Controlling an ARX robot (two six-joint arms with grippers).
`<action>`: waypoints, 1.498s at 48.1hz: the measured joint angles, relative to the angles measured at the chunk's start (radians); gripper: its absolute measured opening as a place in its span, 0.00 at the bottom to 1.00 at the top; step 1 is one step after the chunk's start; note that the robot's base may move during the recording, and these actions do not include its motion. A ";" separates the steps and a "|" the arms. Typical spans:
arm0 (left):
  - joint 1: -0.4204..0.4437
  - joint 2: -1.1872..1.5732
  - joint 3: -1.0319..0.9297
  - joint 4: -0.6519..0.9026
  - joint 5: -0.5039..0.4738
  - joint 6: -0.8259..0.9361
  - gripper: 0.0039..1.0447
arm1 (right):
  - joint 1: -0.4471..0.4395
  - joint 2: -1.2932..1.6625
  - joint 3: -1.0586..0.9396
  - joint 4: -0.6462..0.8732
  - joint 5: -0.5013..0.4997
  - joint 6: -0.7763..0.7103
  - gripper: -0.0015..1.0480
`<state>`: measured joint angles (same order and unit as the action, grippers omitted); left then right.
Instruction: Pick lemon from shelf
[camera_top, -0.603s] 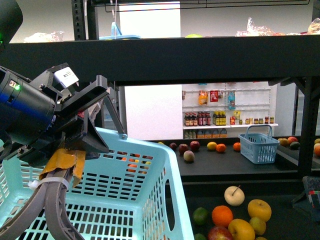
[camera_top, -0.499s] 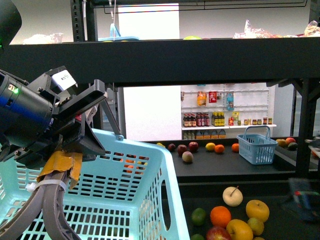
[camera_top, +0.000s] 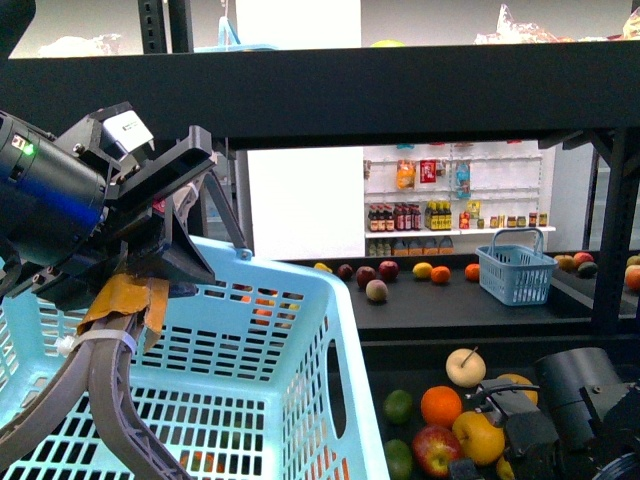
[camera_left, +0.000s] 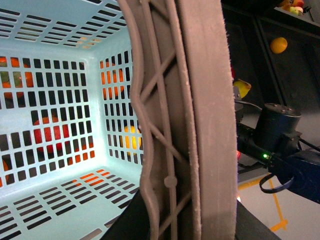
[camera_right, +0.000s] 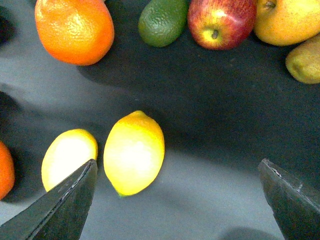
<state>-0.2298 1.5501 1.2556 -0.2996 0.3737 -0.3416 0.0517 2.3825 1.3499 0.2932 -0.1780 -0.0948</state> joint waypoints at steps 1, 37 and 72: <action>0.000 0.000 0.000 0.000 0.000 0.000 0.16 | 0.002 0.007 0.007 0.001 0.002 0.000 0.93; 0.000 0.000 0.000 0.000 0.000 0.000 0.16 | 0.099 0.314 0.235 -0.021 0.044 0.000 0.93; 0.000 0.000 0.000 0.000 0.000 0.000 0.16 | 0.122 0.437 0.385 -0.071 0.119 -0.003 0.68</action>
<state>-0.2298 1.5501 1.2556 -0.3000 0.3740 -0.3416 0.1734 2.8197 1.7348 0.2218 -0.0589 -0.0982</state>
